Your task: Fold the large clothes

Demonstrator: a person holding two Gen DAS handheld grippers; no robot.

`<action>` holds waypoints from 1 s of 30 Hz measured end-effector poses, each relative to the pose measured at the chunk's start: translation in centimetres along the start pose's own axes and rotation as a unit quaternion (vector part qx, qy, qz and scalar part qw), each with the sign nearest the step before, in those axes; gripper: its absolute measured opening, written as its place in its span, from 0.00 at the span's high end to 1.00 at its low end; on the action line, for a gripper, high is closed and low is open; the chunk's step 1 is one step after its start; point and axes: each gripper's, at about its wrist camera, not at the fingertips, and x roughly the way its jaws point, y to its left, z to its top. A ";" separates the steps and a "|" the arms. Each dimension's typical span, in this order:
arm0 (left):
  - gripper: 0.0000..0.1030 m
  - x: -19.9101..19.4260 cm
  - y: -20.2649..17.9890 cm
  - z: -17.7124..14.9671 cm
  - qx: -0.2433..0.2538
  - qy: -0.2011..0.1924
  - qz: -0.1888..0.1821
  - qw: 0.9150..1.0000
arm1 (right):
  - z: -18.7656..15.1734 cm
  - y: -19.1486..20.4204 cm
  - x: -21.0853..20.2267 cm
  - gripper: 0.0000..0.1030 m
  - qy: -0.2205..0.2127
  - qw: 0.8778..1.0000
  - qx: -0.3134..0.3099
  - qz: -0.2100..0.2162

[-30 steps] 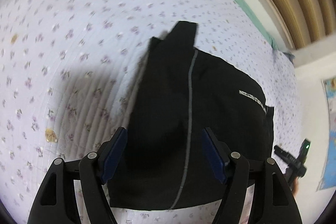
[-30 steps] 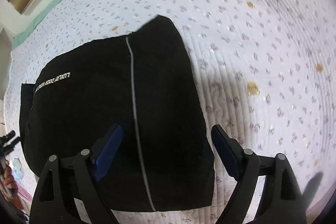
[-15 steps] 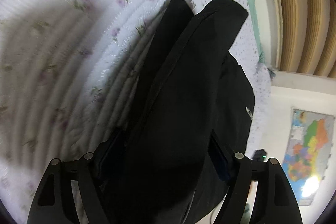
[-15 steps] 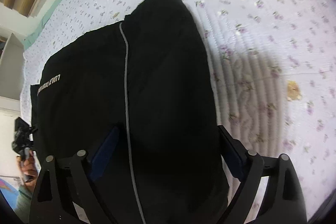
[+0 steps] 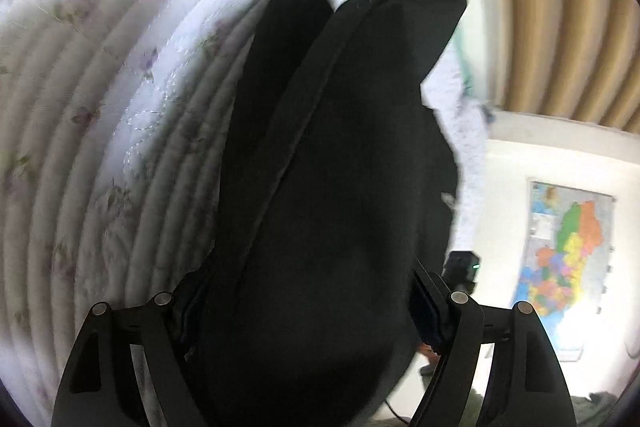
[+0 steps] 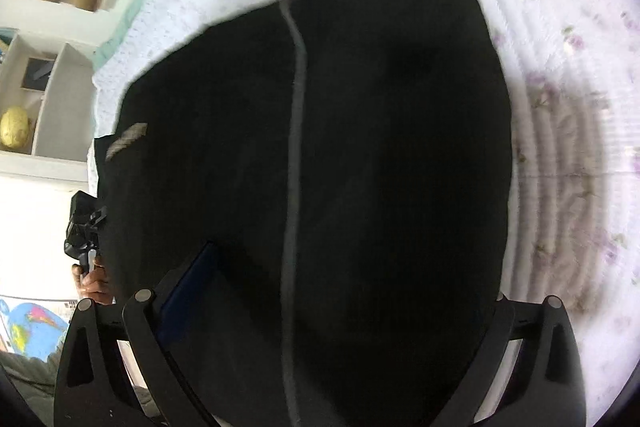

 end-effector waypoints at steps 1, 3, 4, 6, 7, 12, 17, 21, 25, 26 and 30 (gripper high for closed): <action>0.21 0.8 0.1 0.2 -0.005 0.006 0.001 1.000 | 0.5 -0.3 0.7 0.00 -0.002 1.000 0.008 0.010; 0.20 2.0 -0.8 0.6 0.004 0.009 0.020 1.000 | 1.1 0.0 1.2 0.00 -0.007 1.000 0.010 0.013; 0.20 2.2 -1.1 0.6 0.010 0.010 0.030 0.999 | 1.6 0.4 1.6 0.00 -0.009 1.000 0.008 0.013; 0.21 2.5 -1.9 0.4 0.016 0.007 0.050 0.999 | 1.5 0.9 1.4 0.00 -0.012 1.000 0.001 0.004; 0.26 2.4 -2.2 0.2 0.019 0.003 0.054 0.998 | 1.5 1.2 1.2 0.05 -0.017 1.000 -0.006 0.002; 0.56 0.8 -6.4 -2.7 0.089 -0.043 0.088 0.991 | 0.7 2.0 -1.2 0.43 -0.054 0.998 -0.016 0.001; 0.58 -1.3 -12.4 -7.1 0.135 -0.074 0.039 0.987 | -1.5 4.3 -3.9 0.61 -0.102 0.994 -0.023 0.016; 0.57 -2.7 -16.6 -11.3 0.178 -0.090 0.034 0.979 | -3.9 6.6 -6.4 0.65 -0.129 0.990 -0.030 0.043; 0.57 -4.1 -20.2 -16.8 0.218 -0.104 0.038 0.970 | -4.7 8.0 -6.2 0.65 -0.151 0.986 -0.040 0.055; 0.57 -3.9 -21.2 -17.7 0.222 -0.106 0.035 0.969 | -4.7 8.2 -6.1 0.65 -0.156 0.985 -0.042 0.058; 0.57 -5.3 -21.3 -21.1 0.224 -0.106 0.019 0.969 | -4.9 8.6 -6.1 0.65 -0.175 0.982 -0.041 0.066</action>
